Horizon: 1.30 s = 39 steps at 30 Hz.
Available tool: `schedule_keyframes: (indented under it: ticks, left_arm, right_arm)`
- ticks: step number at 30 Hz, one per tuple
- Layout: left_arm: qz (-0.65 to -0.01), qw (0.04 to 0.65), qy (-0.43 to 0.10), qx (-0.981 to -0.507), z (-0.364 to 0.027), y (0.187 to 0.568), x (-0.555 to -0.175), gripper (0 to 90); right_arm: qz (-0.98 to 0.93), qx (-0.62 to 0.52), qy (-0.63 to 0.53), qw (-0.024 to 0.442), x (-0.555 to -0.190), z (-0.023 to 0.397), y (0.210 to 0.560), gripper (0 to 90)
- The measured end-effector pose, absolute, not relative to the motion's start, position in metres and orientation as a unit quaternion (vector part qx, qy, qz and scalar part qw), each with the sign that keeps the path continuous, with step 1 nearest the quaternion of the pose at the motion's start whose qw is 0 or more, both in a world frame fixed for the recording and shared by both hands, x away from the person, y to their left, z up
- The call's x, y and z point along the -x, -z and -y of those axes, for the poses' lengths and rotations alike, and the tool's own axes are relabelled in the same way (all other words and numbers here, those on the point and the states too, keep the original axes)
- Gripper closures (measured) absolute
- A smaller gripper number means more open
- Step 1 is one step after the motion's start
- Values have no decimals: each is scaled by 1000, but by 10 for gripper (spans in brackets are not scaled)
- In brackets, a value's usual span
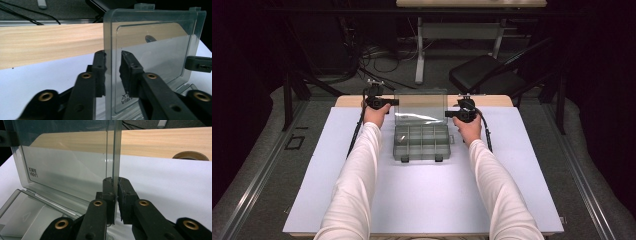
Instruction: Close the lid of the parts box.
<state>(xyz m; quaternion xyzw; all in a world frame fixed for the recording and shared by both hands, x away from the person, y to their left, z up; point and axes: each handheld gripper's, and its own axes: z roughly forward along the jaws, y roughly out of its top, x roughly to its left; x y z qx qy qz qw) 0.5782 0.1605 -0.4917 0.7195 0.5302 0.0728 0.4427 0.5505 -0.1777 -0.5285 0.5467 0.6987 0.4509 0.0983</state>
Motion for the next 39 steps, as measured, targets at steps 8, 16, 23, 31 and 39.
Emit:
schedule_keyframes:
  ticks: [8,16,23,31,39]
  left_arm:
    - [-524,457,-75,-715,-166,495,-575,836]
    - [-510,463,-87,-720,-167,496,-572,840]
    - [-500,475,-105,-716,-166,497,-566,841]
    - [-486,481,-117,-720,-167,497,-561,842]
    - [-476,488,-130,-720,-166,498,-558,843]
  right_arm:
    - [-698,-546,-453,98,-550,177,529,850]
    - [-690,-548,-464,90,-550,179,530,802]
    - [-681,-552,-473,91,-547,185,523,767]
    - [-687,-533,-473,142,-539,189,504,703]
    - [-690,-530,-471,146,-536,188,500,754]
